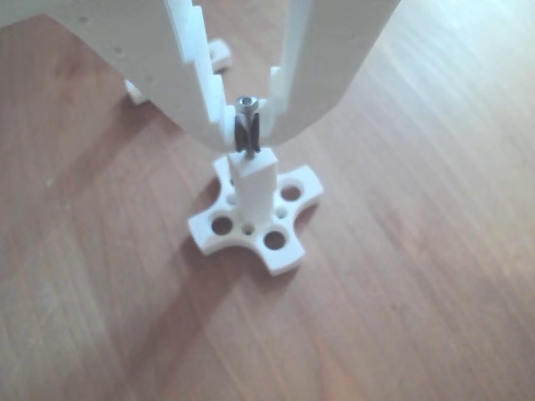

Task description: Grab the screw and set it in the hole.

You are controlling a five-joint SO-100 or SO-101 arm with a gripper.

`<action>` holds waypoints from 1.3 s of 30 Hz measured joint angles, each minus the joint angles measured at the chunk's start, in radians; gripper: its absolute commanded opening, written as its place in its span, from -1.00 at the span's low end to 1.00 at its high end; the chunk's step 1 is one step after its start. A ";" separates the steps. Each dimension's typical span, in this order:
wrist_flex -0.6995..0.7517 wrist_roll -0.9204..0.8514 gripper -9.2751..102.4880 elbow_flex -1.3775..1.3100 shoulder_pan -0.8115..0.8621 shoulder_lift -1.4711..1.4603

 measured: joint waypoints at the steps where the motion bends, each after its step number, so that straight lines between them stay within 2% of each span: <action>1: 0.000 0.000 -0.90 0.000 0.000 0.000; 13: 0.000 -0.021 -0.91 -0.005 0.000 0.000; 27: 0.101 -0.028 -0.91 -0.081 -0.002 0.000; 39: 0.144 -0.003 -0.91 -0.104 -0.098 0.000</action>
